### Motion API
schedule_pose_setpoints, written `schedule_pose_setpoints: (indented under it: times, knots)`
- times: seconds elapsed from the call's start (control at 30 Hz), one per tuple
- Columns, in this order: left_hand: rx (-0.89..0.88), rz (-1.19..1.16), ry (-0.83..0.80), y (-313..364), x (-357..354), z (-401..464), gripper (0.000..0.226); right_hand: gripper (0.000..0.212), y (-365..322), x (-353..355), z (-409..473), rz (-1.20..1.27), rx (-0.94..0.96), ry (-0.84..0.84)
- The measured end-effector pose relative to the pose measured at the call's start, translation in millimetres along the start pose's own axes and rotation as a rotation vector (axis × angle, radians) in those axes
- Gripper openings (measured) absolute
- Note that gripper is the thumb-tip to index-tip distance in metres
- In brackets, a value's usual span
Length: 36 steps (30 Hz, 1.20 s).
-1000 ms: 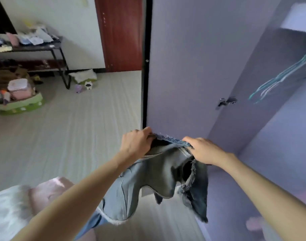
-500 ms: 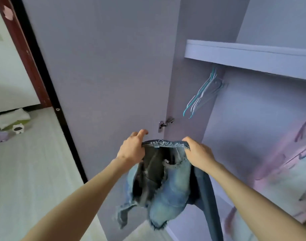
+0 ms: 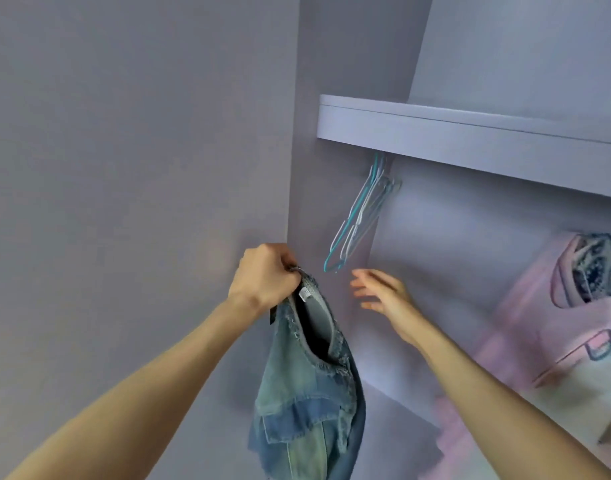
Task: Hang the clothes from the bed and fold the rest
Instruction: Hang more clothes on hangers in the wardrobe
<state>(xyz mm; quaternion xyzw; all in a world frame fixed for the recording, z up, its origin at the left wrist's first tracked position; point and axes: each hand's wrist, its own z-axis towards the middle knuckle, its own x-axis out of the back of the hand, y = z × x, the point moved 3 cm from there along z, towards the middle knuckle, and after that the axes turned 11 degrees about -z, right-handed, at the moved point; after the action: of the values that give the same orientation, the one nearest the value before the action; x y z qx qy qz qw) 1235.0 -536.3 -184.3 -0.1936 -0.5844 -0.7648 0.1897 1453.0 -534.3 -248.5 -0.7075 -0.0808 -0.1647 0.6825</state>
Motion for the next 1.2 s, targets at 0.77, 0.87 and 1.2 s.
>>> schedule_pose_setpoints:
  times: [0.77, 0.87, 1.2]
  knots:
    - [-0.305, 0.420, 0.013, -17.1, -22.3, 1.3, 0.024, 0.013, -21.7, 3.5, 70.7, 0.188, -0.158, 0.423]
    - [-0.235, 0.342, -0.009, -15.6, -24.6, -2.0, 0.028, 0.011, -19.4, 16.7, 55.8, 0.240, -0.135, 0.413]
    - [-0.056, 0.181, -0.041, -14.7, -41.1, -34.1, 0.022, 0.026, 9.8, 72.2, -8.0, 0.233, -0.086, 0.503]
